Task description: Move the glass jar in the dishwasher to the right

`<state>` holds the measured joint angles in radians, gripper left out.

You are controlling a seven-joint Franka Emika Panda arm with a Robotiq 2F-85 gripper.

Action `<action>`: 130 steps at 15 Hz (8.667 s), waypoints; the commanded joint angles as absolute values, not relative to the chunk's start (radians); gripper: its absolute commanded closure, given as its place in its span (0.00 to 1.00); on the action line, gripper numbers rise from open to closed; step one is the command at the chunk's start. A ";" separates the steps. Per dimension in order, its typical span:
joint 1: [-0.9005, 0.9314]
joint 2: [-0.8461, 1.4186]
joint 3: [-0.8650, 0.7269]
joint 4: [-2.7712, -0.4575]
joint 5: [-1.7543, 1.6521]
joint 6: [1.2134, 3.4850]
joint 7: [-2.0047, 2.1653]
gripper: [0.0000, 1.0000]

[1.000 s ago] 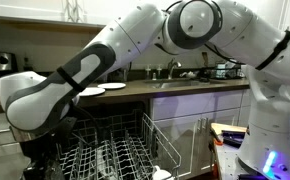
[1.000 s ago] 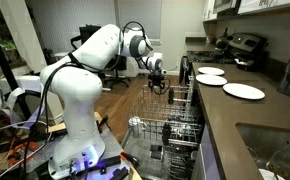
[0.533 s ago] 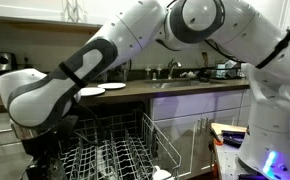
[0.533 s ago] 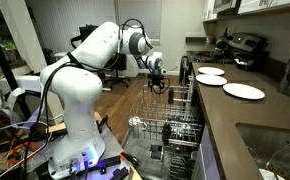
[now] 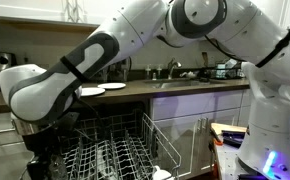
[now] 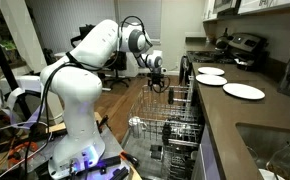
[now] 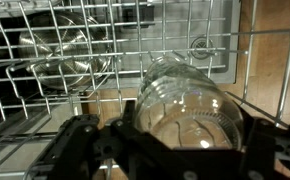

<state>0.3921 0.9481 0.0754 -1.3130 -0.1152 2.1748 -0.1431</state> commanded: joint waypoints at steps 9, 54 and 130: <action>0.382 0.799 0.080 -1.459 -0.218 2.244 -0.097 0.39; 0.336 0.465 0.142 -2.031 -0.190 2.492 0.011 0.39; 0.286 0.460 0.181 -2.001 -0.151 2.401 -0.020 0.00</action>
